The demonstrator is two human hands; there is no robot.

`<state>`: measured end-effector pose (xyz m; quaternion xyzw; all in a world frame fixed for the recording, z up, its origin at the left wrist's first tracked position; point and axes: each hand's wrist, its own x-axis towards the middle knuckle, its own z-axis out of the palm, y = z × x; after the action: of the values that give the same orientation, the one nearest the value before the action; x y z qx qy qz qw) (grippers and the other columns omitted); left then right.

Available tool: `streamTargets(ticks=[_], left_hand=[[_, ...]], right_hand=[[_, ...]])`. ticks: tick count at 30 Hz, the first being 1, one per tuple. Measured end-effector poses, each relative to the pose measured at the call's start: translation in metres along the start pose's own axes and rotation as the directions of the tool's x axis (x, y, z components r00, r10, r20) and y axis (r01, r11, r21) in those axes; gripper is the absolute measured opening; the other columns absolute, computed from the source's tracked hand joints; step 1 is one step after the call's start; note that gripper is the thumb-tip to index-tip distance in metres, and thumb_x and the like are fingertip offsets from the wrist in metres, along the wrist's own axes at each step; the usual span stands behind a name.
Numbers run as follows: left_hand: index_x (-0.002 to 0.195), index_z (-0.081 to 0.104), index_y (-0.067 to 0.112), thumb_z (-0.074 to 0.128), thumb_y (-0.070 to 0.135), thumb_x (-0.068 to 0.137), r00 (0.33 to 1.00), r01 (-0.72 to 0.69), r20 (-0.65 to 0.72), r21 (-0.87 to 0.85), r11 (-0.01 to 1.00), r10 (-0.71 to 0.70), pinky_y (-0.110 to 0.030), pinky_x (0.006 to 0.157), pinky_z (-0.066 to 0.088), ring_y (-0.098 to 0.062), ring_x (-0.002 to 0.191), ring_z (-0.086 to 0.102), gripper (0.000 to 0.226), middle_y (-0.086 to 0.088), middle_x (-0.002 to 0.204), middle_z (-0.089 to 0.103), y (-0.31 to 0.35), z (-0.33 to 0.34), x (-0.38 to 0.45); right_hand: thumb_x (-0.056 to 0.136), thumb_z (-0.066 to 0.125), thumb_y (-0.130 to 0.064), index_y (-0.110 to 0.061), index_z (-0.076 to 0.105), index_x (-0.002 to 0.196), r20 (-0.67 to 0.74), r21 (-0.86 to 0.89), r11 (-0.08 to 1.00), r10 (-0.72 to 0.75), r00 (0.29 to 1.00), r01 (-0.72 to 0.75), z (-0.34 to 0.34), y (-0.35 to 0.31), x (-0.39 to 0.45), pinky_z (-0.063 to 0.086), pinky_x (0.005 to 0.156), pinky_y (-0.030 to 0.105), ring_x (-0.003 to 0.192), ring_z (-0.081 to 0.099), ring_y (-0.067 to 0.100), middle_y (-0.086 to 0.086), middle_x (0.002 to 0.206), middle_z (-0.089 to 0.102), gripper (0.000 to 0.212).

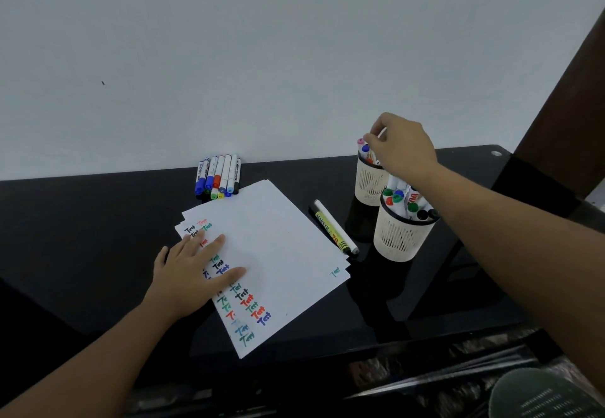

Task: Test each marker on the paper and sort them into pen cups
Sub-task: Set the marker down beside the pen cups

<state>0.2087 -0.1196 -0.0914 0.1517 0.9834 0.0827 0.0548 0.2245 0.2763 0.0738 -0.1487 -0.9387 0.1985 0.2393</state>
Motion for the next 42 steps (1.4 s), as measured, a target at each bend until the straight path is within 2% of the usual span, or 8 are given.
streamTargets(ticks=[8, 14, 18, 24, 29, 37, 39, 42], left_hand=[[0.157, 0.029, 0.041, 0.042, 0.099, 0.066, 1.000, 0.003, -0.003, -0.128, 0.992, -0.003, -0.055, 0.121, 0.023, -0.027, 0.151, 0.020, 0.109, 0.003, 0.167, 0.021, -0.009, -0.024, 0.011], [0.156, 0.029, 0.045, 0.016, 0.104, 0.064, 0.997, 0.001, -0.083, -0.085, 0.996, -0.009, -0.052, 0.123, 0.014, -0.024, 0.153, 0.015, 0.110, 0.003, 0.167, 0.020, -0.029, -0.013, 0.007], [0.153, 0.035, 0.046, 0.019, 0.102, 0.067, 0.991, -0.012, -0.133, -0.112, 0.994, -0.003, -0.050, 0.123, 0.013, -0.021, 0.151, 0.017, 0.104, 0.005, 0.164, 0.025, -0.028, -0.010, 0.006], [0.151, 0.040, 0.046, 0.029, 0.097, 0.073, 0.985, -0.028, -0.173, -0.151, 0.988, 0.001, -0.047, 0.121, 0.011, -0.017, 0.148, 0.017, 0.093, 0.007, 0.162, 0.027, -0.035, -0.005, 0.008], [0.150, 0.039, 0.047, 0.027, 0.095, 0.074, 0.982, -0.028, -0.187, -0.157, 0.987, -0.001, -0.045, 0.122, 0.010, -0.014, 0.148, 0.015, 0.091, 0.010, 0.161, 0.026, -0.039, -0.002, 0.011], [0.150, 0.040, 0.046, 0.035, 0.090, 0.082, 0.981, -0.029, -0.194, -0.171, 0.985, -0.004, -0.044, 0.123, 0.011, -0.013, 0.148, 0.015, 0.082, 0.010, 0.161, 0.026, -0.043, 0.000, 0.013], [0.151, 0.040, 0.046, 0.038, 0.088, 0.083, 0.982, -0.025, -0.189, -0.164, 0.986, -0.007, -0.044, 0.123, 0.010, -0.014, 0.148, 0.015, 0.079, 0.010, 0.162, 0.026, -0.043, 0.000, 0.012], [0.151, 0.040, 0.046, 0.038, 0.087, 0.083, 0.982, -0.022, -0.191, -0.166, 0.986, -0.010, -0.043, 0.122, 0.010, -0.014, 0.148, 0.015, 0.079, 0.010, 0.162, 0.026, -0.043, -0.001, 0.012]], right_hand=[[0.101, 0.056, -0.041, -0.027, 0.063, 0.099, 0.216, 0.069, 0.974, -0.226, 0.950, 0.216, 0.030, -0.056, -0.019, 0.053, 0.076, 0.035, 0.080, 0.064, 0.013, -0.009, 0.083, 0.067, 0.016], [0.102, 0.056, -0.033, -0.029, 0.065, 0.115, 0.482, 0.026, 0.920, -0.355, 0.801, 0.392, 0.093, -0.088, -0.028, 0.050, 0.080, 0.034, 0.099, 0.062, 0.016, -0.014, 0.094, 0.059, 0.017], [0.106, 0.055, -0.026, -0.034, 0.052, 0.144, 0.538, -0.013, 0.898, -0.364, 0.760, 0.440, 0.142, -0.100, -0.023, 0.049, 0.089, 0.033, 0.109, 0.058, 0.021, -0.001, 0.122, 0.058, 0.039], [0.104, 0.051, -0.013, -0.037, 0.053, 0.144, 0.423, -0.062, 0.817, -0.498, 0.756, 0.573, 0.198, -0.126, -0.004, 0.052, 0.084, 0.036, 0.105, 0.059, 0.023, 0.003, 0.126, 0.057, 0.046], [0.104, 0.051, -0.012, -0.029, 0.056, 0.144, 0.424, -0.121, 0.678, -0.625, 0.655, 0.725, 0.223, -0.136, 0.015, 0.051, 0.089, 0.040, 0.116, 0.057, 0.027, 0.006, 0.137, 0.056, 0.043], [0.094, 0.067, -0.006, -0.014, 0.068, 0.126, 0.340, -0.179, 0.524, -0.761, 0.552, 0.833, 0.243, -0.130, 0.023, 0.054, 0.071, 0.042, 0.089, 0.062, 0.033, 0.010, 0.111, 0.063, 0.033], [0.086, 0.072, 0.002, -0.007, 0.068, 0.121, 0.233, -0.201, 0.491, -0.816, 0.529, 0.847, 0.244, -0.126, 0.024, 0.052, 0.077, 0.043, 0.091, 0.062, 0.037, 0.015, 0.113, 0.065, 0.036], [0.095, 0.065, 0.000, -0.003, 0.062, 0.122, 0.105, -0.182, 0.461, -0.869, 0.483, 0.868, 0.237, -0.128, 0.023, 0.045, 0.106, 0.049, 0.108, 0.063, 0.038, 0.019, 0.124, 0.065, 0.028]])
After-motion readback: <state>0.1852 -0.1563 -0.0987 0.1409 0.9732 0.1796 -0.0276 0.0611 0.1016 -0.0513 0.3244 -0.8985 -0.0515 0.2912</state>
